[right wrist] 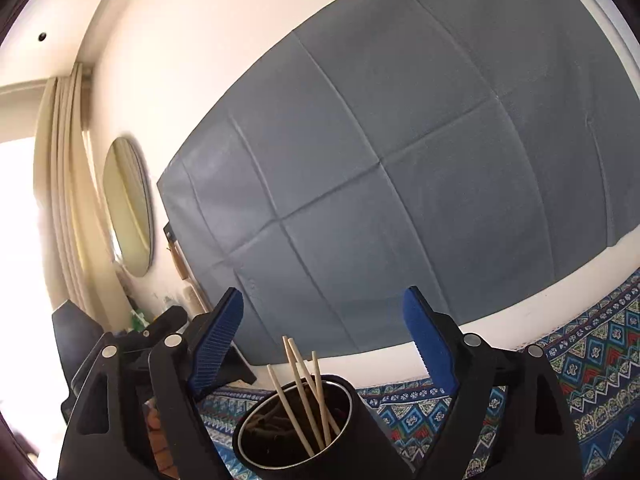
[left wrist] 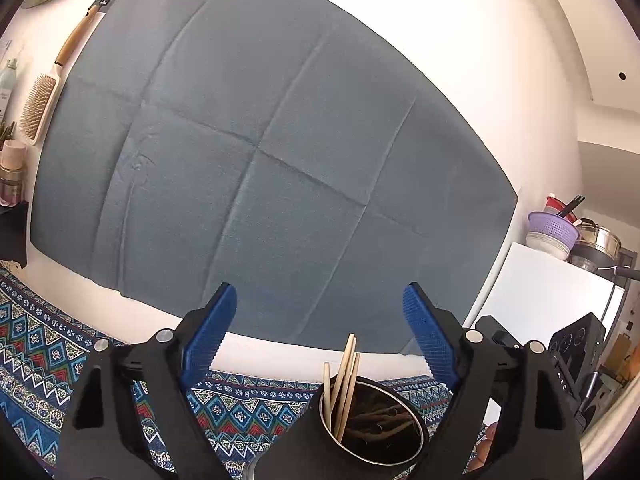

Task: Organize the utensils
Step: 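Move both grippers back down toward the remaining sticks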

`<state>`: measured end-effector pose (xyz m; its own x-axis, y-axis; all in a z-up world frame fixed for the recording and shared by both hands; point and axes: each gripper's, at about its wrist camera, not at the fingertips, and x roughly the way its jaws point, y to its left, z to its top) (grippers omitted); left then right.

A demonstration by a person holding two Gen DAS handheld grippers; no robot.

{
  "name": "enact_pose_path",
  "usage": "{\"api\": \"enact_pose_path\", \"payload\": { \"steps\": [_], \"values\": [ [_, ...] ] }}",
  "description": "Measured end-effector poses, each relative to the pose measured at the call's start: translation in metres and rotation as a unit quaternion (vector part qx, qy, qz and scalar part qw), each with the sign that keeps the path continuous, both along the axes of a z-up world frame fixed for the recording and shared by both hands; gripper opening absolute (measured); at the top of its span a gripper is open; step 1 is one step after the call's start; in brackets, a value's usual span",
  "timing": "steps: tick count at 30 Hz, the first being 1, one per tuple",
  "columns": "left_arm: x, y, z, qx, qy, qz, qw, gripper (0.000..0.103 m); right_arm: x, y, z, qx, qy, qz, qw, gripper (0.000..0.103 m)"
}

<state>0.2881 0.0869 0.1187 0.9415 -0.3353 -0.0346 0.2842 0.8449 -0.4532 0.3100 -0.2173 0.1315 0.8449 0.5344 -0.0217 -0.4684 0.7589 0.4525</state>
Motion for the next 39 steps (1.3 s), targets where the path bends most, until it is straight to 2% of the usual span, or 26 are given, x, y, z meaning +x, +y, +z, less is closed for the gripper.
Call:
{"api": "enact_pose_path", "payload": {
  "steps": [2,5,13,15,18,20,24,29,37,39],
  "values": [
    [-0.005,0.001,0.004,0.003,0.006,0.004,1.0,0.093,-0.005,0.0,0.004,-0.006,0.007,0.007,1.0,0.087],
    [-0.011,0.001,0.007,0.017,0.014,0.02,0.9996,0.097,-0.013,-0.002,0.008,-0.014,0.017,0.006,1.0,0.088],
    [-0.025,-0.004,0.007,0.08,0.071,0.027,0.9939,0.097,-0.036,-0.009,0.012,-0.028,0.033,0.001,0.999,0.089],
    [-0.027,-0.006,0.004,0.094,0.093,0.023,0.991,0.097,-0.04,-0.012,0.012,-0.034,0.041,0.0,0.999,0.089],
    [-0.035,-0.007,-0.002,0.12,0.108,0.047,0.9858,0.097,-0.045,-0.012,0.011,-0.042,0.054,0.006,0.998,0.09],
    [-0.037,-0.008,-0.008,0.126,0.13,0.039,0.9827,0.097,-0.05,-0.011,0.008,-0.055,0.063,0.005,0.996,0.09],
    [-0.043,-0.013,-0.024,0.159,0.178,0.043,0.9702,0.097,-0.06,-0.007,0.0,-0.087,0.08,0.005,0.993,0.09],
    [-0.049,-0.022,-0.044,0.2,0.213,0.035,0.9556,0.097,-0.075,-0.005,-0.017,-0.131,0.095,-0.006,0.987,0.09],
    [-0.059,-0.043,-0.08,0.245,0.262,0.004,0.9333,0.097,-0.084,0.0,-0.056,-0.189,0.154,0.008,0.97,0.09],
    [-0.059,-0.047,-0.091,0.256,0.284,0.008,0.9242,0.097,-0.083,-0.003,-0.067,-0.192,0.175,0.019,0.966,0.09]
  ]
}}
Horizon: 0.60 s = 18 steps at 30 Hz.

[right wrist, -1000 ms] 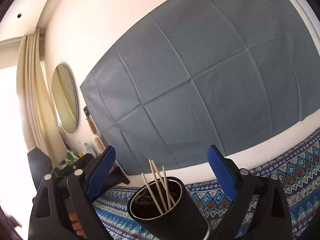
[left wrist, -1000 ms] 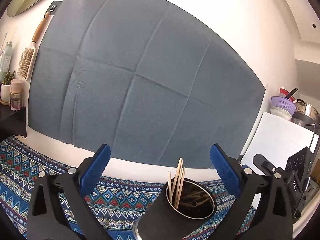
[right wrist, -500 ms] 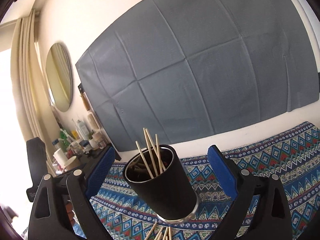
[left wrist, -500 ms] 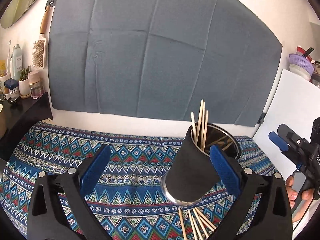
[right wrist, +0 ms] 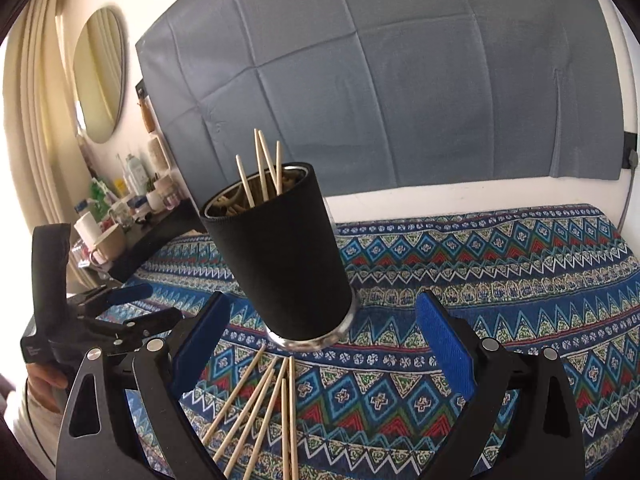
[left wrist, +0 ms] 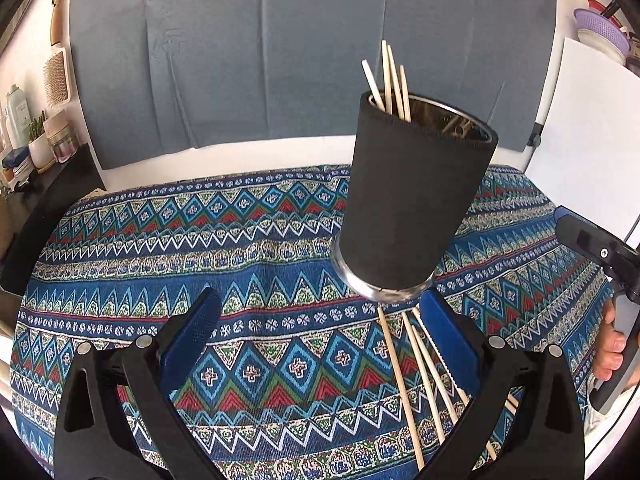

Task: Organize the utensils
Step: 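Move both grippers back down toward the remaining sticks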

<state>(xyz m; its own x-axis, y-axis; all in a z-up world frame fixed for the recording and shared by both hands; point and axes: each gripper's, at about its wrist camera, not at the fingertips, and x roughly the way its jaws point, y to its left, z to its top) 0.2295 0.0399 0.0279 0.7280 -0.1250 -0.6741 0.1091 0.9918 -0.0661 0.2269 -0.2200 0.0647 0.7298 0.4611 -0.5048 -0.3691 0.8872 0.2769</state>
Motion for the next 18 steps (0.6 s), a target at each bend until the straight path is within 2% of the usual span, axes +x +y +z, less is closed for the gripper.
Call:
{"api": "enact_pose_path", "payload": {
  "steps": [3,7,13,18],
  "values": [
    [-0.001,-0.009,-0.015,0.016,0.023,-0.008,0.9996,0.097,0.004,-0.003,-0.014,-0.011,0.035,-0.007,0.999,0.09],
    [-0.002,-0.016,-0.031,0.025,0.055,-0.02,0.998,0.097,0.006,0.001,-0.033,-0.058,0.083,-0.023,0.995,0.09],
    [-0.003,-0.023,-0.048,0.045,0.097,-0.029,0.9938,0.097,0.008,0.015,-0.068,-0.13,0.163,0.019,0.978,0.09],
    [0.002,-0.026,-0.063,0.053,0.128,-0.028,0.99,0.097,0.005,0.028,-0.089,-0.172,0.191,0.045,0.965,0.09]
  ]
}}
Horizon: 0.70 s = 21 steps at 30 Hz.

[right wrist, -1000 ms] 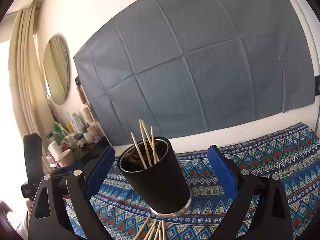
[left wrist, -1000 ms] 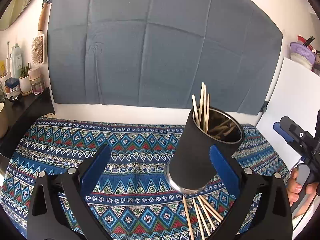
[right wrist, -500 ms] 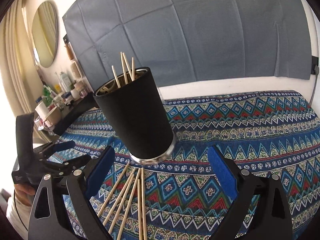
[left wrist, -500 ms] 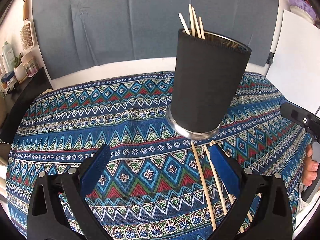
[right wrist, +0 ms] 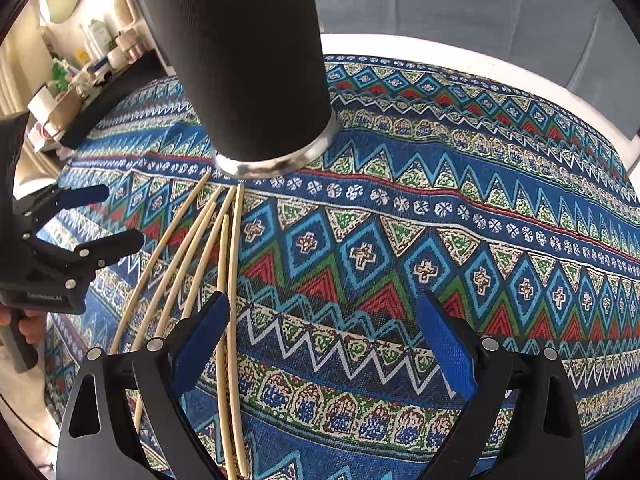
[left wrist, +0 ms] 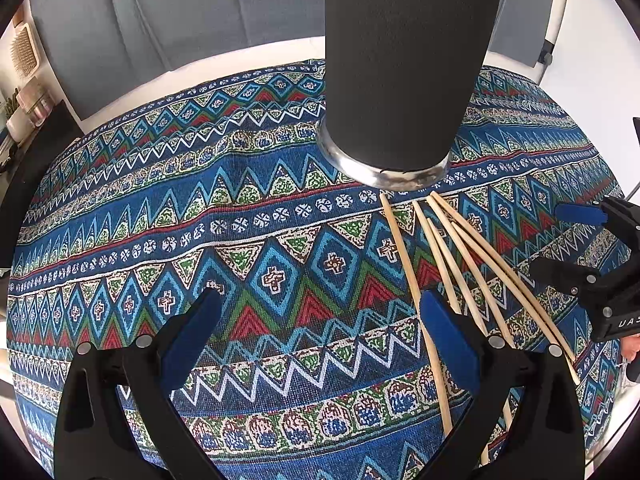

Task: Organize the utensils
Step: 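Move both grippers back down toward the remaining sticks, then close the right gripper on a stick while the left gripper closes on another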

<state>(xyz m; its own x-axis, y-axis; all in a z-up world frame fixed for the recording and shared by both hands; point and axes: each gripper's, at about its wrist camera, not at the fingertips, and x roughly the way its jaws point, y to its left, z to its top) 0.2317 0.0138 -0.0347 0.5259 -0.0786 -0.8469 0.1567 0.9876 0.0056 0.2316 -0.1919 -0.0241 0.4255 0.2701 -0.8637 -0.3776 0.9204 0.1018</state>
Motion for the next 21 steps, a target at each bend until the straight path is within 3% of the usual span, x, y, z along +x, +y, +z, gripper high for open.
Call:
{"api": "enact_pose_path", "payload": {
  "steps": [9,21],
  "values": [
    [0.004,-0.009,-0.014,0.031,0.027,-0.004,0.9991,0.097,-0.006,0.017,-0.005,-0.039,0.0,0.025,0.999,0.09],
    [0.015,-0.009,-0.016,-0.002,0.057,-0.005,0.9984,0.097,-0.006,0.025,-0.01,-0.05,-0.014,0.029,0.998,0.093]
  ]
}}
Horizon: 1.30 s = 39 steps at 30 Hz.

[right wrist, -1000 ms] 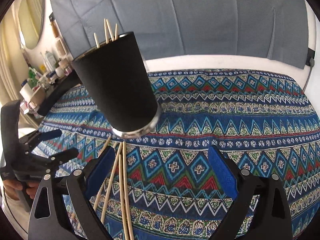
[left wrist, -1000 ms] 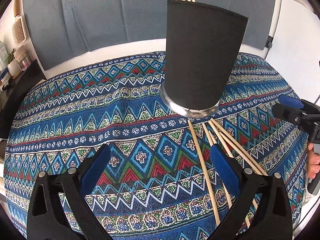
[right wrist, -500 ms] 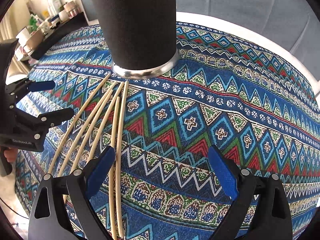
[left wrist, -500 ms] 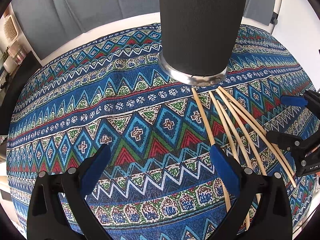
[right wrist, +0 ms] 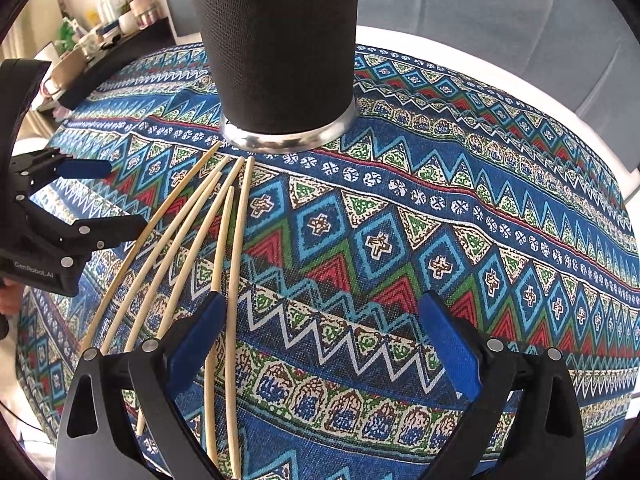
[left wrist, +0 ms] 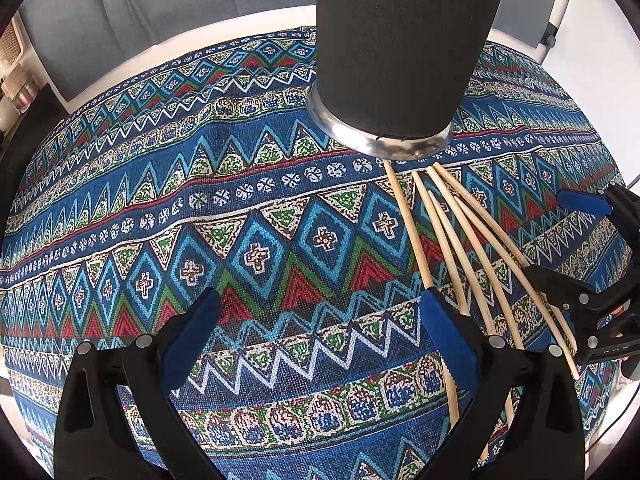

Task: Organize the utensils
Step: 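Close the right gripper on a stick while the left gripper closes on another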

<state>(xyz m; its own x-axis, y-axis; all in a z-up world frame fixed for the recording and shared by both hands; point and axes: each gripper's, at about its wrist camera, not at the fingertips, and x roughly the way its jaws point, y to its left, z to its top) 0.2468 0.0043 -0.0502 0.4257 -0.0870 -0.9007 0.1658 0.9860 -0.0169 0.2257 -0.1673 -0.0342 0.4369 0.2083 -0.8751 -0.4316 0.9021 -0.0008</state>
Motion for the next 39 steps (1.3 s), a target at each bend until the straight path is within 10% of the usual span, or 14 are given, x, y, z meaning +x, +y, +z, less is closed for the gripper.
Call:
{"api": "enact_pose_path", "payload": {
  "steps": [21,24,29,35,39],
  "values": [
    [-0.018,0.007,0.001,0.007,-0.024,-0.04,0.9989,0.09,-0.004,-0.006,0.001,0.001,-0.007,0.009,1.0,0.092],
    [-0.024,0.018,0.005,0.007,-0.02,-0.056,0.9982,0.078,-0.007,-0.007,0.005,0.001,-0.006,0.02,1.0,0.078],
    [-0.03,0.03,0.009,0.009,-0.011,-0.069,0.9975,0.057,-0.014,-0.008,0.013,0.0,-0.006,0.046,0.999,0.023],
    [-0.039,0.055,0.011,0.012,-0.003,-0.081,0.9966,0.05,-0.011,-0.028,0.014,0.009,-0.003,0.031,0.999,0.005],
    [-0.044,0.073,0.014,0.012,0.0,-0.076,0.9971,0.023,-0.013,-0.034,0.014,0.006,-0.007,0.031,0.999,0.005]
  ]
}}
